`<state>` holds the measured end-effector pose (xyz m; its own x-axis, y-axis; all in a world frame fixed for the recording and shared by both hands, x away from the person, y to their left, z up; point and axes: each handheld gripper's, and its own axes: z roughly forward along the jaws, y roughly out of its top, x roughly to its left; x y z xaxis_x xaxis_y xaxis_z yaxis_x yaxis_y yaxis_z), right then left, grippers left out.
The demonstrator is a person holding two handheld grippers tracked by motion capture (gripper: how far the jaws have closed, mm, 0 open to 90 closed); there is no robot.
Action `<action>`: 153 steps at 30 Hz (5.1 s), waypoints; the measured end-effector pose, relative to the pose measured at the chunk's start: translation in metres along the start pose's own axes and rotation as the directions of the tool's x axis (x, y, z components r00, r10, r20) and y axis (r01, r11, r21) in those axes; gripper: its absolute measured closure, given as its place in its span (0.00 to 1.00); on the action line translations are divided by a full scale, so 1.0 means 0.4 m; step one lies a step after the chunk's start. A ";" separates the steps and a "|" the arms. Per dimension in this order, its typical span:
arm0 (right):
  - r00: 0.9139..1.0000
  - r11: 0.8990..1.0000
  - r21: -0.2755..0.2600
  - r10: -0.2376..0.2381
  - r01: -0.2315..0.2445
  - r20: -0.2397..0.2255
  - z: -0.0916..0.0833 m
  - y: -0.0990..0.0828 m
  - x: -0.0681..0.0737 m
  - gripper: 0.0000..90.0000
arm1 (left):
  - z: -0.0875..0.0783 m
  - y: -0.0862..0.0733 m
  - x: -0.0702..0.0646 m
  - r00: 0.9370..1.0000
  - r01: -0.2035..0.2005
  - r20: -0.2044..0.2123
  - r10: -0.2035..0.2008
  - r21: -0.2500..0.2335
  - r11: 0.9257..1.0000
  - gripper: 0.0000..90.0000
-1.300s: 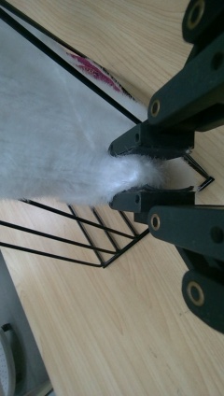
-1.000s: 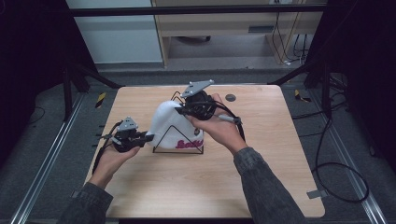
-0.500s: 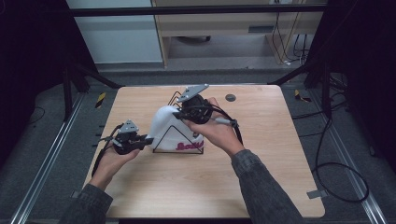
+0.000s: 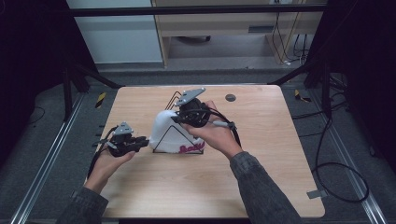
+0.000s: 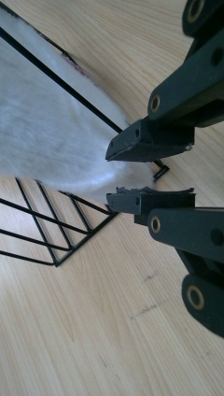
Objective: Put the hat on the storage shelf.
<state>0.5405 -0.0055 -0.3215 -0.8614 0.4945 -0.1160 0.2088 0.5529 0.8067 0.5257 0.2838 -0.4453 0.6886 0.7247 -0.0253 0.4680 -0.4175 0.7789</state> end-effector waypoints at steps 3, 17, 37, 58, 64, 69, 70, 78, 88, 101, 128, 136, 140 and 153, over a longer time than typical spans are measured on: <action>1.000 1.000 -0.004 0.008 -0.008 0.002 -0.001 -0.002 0.000 0.84 | -0.012 -0.006 0.003 0.999 -0.004 -0.032 0.004 0.003 1.000 0.77; 1.000 1.000 -0.003 0.007 -0.007 0.006 -0.008 -0.001 0.008 0.81 | -0.024 -0.040 0.008 0.990 0.017 -0.139 -0.008 0.064 0.998 0.24; 0.997 0.999 -0.008 0.041 -0.041 0.065 -0.038 -0.010 0.025 0.52 | 0.012 -0.126 0.027 0.983 0.082 -0.174 -0.062 0.114 0.990 0.05; 0.990 1.000 0.011 0.019 -0.021 0.139 -0.091 0.006 0.039 0.09 | 0.033 -0.158 0.037 0.974 0.130 -0.200 -0.102 0.131 0.983 0.02; 0.991 1.000 0.015 0.024 -0.026 0.130 -0.123 -0.003 0.036 0.09 | 0.035 -0.170 0.040 0.975 0.123 -0.197 -0.103 0.093 0.988 0.00; 0.989 0.998 0.030 0.043 -0.047 0.138 -0.150 -0.020 0.023 0.09 | 0.034 -0.172 0.040 0.975 0.122 -0.199 -0.102 0.088 0.989 0.00; 0.989 0.998 0.029 0.047 -0.052 0.142 -0.156 -0.023 0.021 0.09 | 0.034 -0.172 0.040 0.974 0.123 -0.199 -0.104 0.088 0.988 0.00; 0.978 0.997 0.005 0.080 -0.082 0.195 -0.201 -0.054 0.004 0.09 | 0.034 -0.172 0.039 0.974 0.126 -0.200 -0.107 0.087 0.988 0.00; 0.955 0.991 -0.036 0.132 -0.127 0.265 -0.262 -0.124 -0.033 0.09 | 0.034 -0.172 0.040 0.975 0.121 -0.200 -0.101 0.090 0.989 0.00; 0.921 0.976 -0.074 0.218 -0.205 0.323 -0.305 -0.239 -0.074 0.10 | 0.034 -0.172 0.040 0.975 0.121 -0.200 -0.101 0.090 0.989 0.00; 0.883 0.943 -0.042 0.325 -0.331 0.339 -0.293 -0.505 -0.060 0.14 | 0.034 -0.172 0.040 0.974 0.121 -0.201 -0.101 0.089 0.989 0.00; 0.872 0.921 -0.030 0.378 -0.388 0.312 -0.258 -0.571 -0.054 0.15 | 0.034 -0.172 0.039 0.974 0.121 -0.201 -0.101 0.089 0.989 0.00; 0.873 0.916 0.010 0.379 -0.400 0.306 -0.218 -0.605 -0.039 0.15 | 0.033 -0.173 0.039 0.974 0.120 -0.202 -0.101 0.088 0.989 0.00; 0.844 0.897 0.033 0.403 -0.442 0.354 -0.143 -0.641 -0.052 0.13 | 0.033 -0.173 0.039 0.974 0.120 -0.201 -0.100 0.088 0.989 0.00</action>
<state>0.4784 -0.1957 -0.4927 -0.4789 0.8776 0.0219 0.5828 0.2991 0.7556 0.5115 0.3167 -0.5078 0.5127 0.8582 0.0232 0.5944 -0.3743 0.7118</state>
